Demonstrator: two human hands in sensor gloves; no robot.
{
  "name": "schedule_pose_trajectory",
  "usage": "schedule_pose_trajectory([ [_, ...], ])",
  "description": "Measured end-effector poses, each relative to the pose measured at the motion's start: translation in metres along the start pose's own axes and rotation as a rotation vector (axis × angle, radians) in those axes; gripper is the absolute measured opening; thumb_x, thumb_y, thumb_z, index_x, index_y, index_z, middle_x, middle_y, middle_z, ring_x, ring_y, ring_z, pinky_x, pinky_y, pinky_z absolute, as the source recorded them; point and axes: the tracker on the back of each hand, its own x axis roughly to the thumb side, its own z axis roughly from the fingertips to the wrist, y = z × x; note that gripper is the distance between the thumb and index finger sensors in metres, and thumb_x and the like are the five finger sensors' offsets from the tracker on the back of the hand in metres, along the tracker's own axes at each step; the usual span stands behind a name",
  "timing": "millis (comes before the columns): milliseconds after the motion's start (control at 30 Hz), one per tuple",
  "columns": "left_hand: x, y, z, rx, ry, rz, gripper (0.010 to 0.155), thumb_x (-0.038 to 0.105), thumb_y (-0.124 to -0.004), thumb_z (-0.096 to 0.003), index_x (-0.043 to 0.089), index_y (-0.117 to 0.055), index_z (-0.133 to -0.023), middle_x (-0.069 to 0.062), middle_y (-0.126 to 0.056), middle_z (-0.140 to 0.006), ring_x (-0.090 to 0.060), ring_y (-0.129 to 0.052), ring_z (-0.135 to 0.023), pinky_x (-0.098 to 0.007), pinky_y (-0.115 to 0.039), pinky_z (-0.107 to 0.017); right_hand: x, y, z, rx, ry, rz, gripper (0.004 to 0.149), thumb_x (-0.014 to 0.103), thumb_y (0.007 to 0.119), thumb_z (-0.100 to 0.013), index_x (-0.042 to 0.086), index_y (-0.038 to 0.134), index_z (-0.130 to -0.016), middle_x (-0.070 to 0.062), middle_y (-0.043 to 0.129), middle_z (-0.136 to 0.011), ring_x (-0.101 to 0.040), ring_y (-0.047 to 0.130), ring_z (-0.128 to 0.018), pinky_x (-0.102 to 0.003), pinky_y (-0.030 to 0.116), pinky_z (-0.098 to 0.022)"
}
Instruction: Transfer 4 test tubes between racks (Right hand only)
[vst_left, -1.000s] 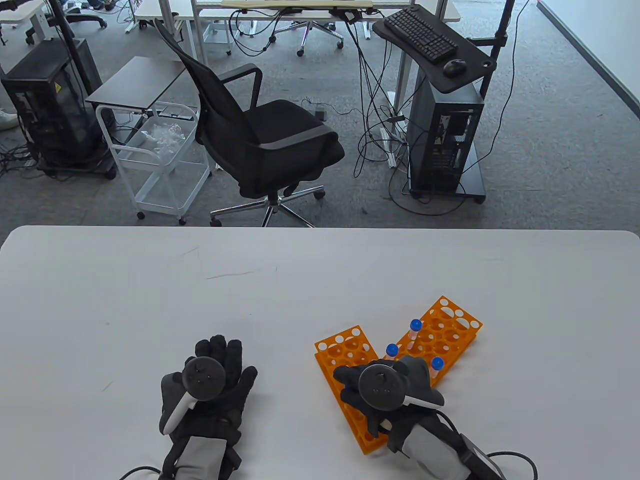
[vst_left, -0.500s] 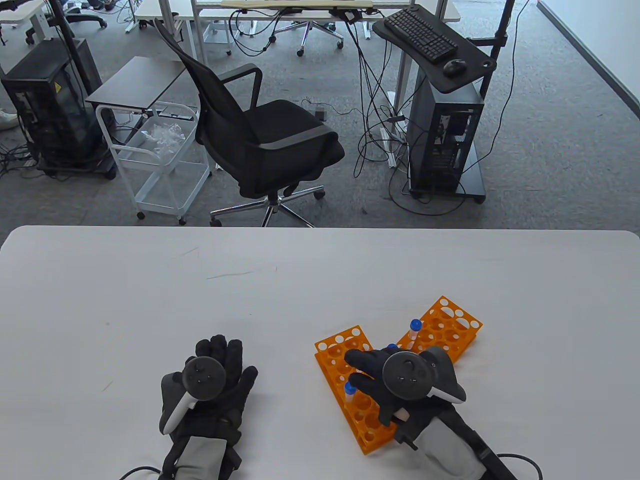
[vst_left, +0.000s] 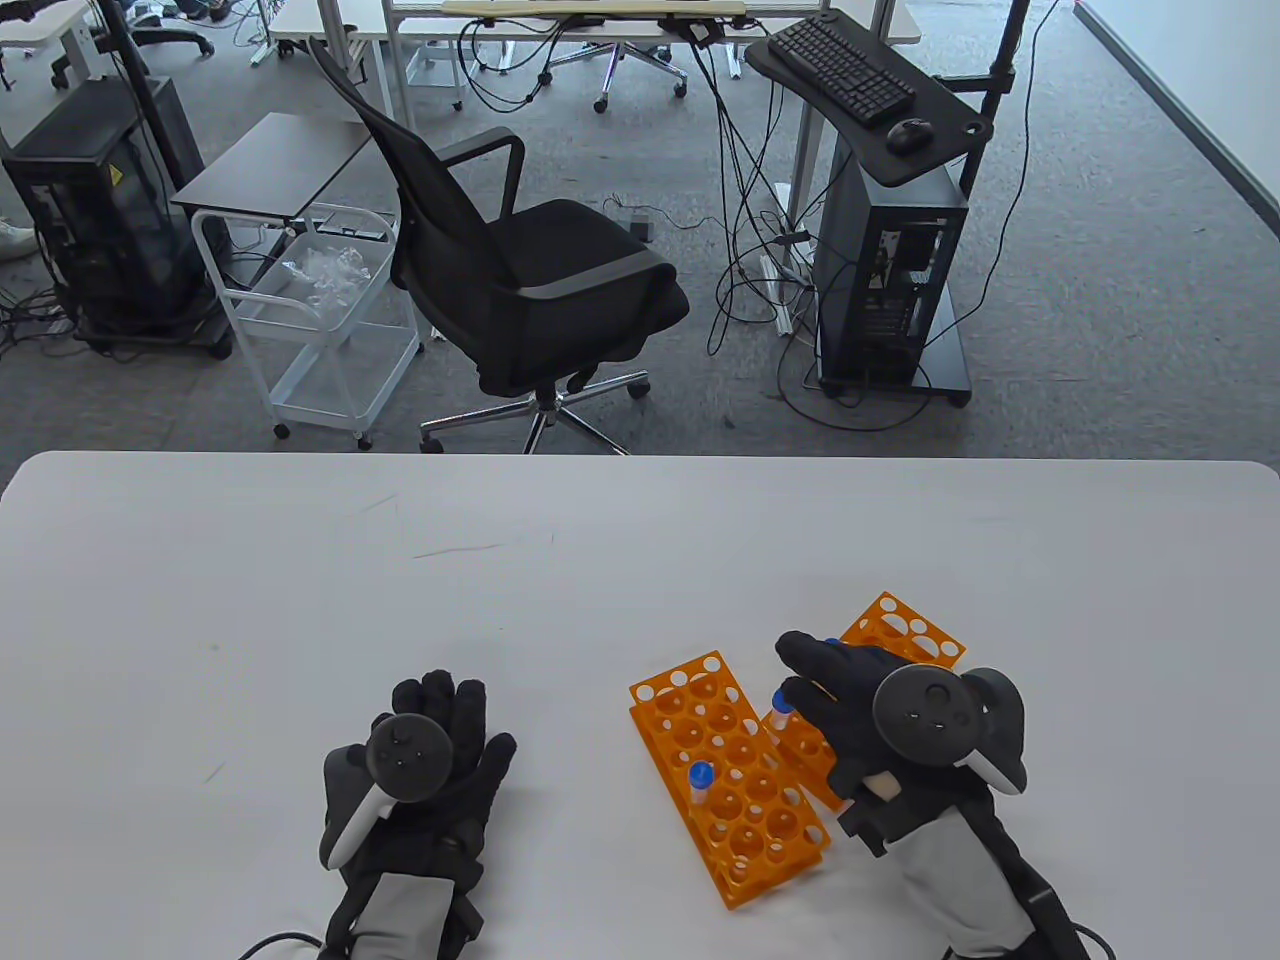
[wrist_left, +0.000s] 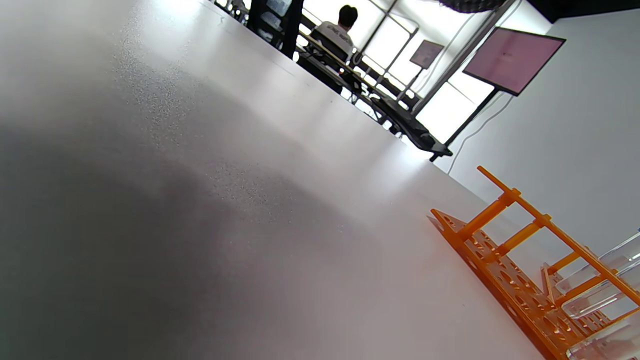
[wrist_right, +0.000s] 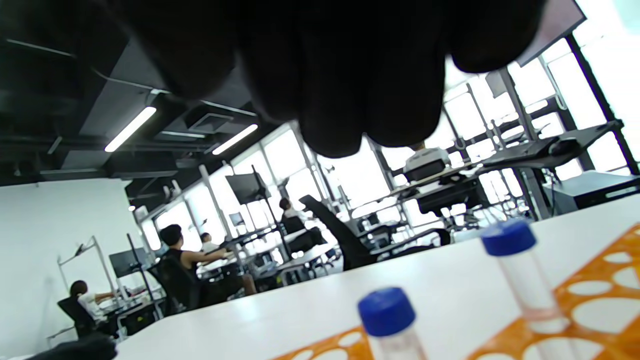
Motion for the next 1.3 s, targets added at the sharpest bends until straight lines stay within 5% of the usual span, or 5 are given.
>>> schedule_pose_trajectory([
  [267,0.000,0.000,0.000,0.002,-0.003,0.005,0.068,0.064,-0.046,-0.0575,0.043,-0.012,-0.113,0.014,0.007,-0.117,-0.011,0.022,-0.104,-0.040,0.014,-0.076,-0.031,-0.006,-0.001,0.052,0.120,0.078,0.048,0.034,0.081,-0.048,0.011,0.084,-0.089,-0.017,0.097,-0.079,-0.043,0.091,-0.068,-0.064,0.065,-0.056],
  [600,0.000,0.000,0.000,0.003,-0.005,0.007,0.068,0.064,-0.046,-0.0574,0.043,-0.012,-0.113,0.014,0.007,-0.117,-0.011,0.022,-0.104,-0.040,0.014,-0.076,-0.057,0.005,0.000,0.286,0.310,0.170,0.049,0.032,0.083,-0.047,0.009,0.084,-0.090,-0.020,0.095,-0.082,-0.046,0.089,-0.070,-0.066,0.063,-0.057],
  [933,0.000,0.000,0.000,0.003,-0.005,0.006,0.068,0.064,-0.046,-0.0575,0.043,-0.012,-0.113,0.014,0.007,-0.117,-0.011,0.022,-0.104,-0.040,0.014,-0.076,-0.063,0.021,-0.001,0.434,0.343,0.193,0.055,0.029,0.087,-0.044,0.008,0.080,-0.094,-0.022,0.092,-0.085,-0.047,0.087,-0.073,-0.067,0.061,-0.058],
  [1300,0.000,0.000,0.000,0.003,-0.005,0.007,0.068,0.064,-0.046,-0.0574,0.043,-0.012,-0.113,0.013,0.007,-0.117,-0.011,0.022,-0.104,-0.040,0.014,-0.076,-0.066,0.029,-0.002,0.457,0.338,0.195,0.050,0.027,0.087,-0.044,0.008,0.083,-0.090,-0.020,0.095,-0.080,-0.045,0.090,-0.068,-0.066,0.063,-0.057],
])
